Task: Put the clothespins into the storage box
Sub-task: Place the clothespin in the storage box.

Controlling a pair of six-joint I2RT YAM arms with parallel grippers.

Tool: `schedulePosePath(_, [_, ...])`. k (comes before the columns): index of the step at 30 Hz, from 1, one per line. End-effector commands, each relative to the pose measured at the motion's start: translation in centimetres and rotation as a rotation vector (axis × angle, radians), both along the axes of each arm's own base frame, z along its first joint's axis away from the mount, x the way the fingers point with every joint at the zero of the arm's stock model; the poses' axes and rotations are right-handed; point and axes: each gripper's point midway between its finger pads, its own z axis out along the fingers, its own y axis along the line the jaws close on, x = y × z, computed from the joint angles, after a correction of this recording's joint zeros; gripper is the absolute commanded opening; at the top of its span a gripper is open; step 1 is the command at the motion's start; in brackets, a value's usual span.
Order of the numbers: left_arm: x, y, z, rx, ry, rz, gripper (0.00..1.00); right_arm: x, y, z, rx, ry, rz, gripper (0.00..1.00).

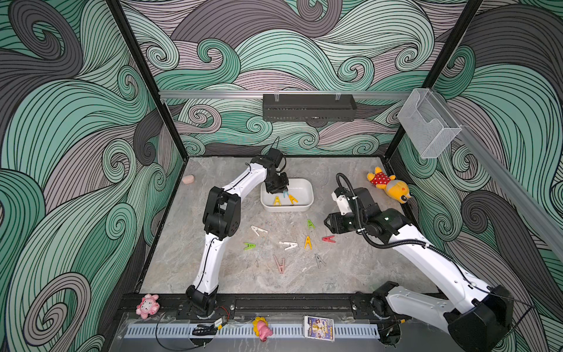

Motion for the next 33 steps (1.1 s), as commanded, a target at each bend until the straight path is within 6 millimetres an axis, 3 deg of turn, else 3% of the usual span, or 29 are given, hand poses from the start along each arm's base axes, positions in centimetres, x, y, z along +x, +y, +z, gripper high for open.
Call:
schedulePosePath(1, [-0.2, 0.2, -1.2, 0.013, 0.015, -0.025, 0.17, -1.4, 0.2, -2.0, -0.036, 0.078, 0.027, 0.6])
schedulePosePath(7, [-0.3, 0.6, -3.1, 0.055, 0.036, -0.041, 0.21, -2.2, -0.1, -4.8, -0.141, 0.123, 0.044, 0.6])
schedulePosePath(10, [-0.3, 0.8, -3.2, 0.072, 0.036, -0.05, 0.27, -2.6, 0.0, -5.7, -0.16, 0.139, 0.05, 0.6])
schedulePosePath(17, [-0.1, 1.4, -2.0, 0.104, 0.001, -0.066, 0.46, -3.7, 0.1, -6.7, -0.195, 0.153, 0.057, 0.6])
schedulePosePath(20, [-0.1, 1.6, -1.3, 0.114, -0.013, -0.075, 0.48, -4.6, 0.0, -7.1, -0.197, 0.165, 0.057, 0.6])
schedulePosePath(26, [-0.2, 1.9, 2.3, 0.102, -0.071, -0.084, 0.47, -6.1, -0.1, -7.3, -0.199, 0.179, 0.051, 0.59])
schedulePosePath(33, [-1.6, 2.5, 8.4, 0.061, -0.187, -0.095, 0.47, -8.2, 0.6, -8.0, -0.201, 0.201, 0.069, 0.62])
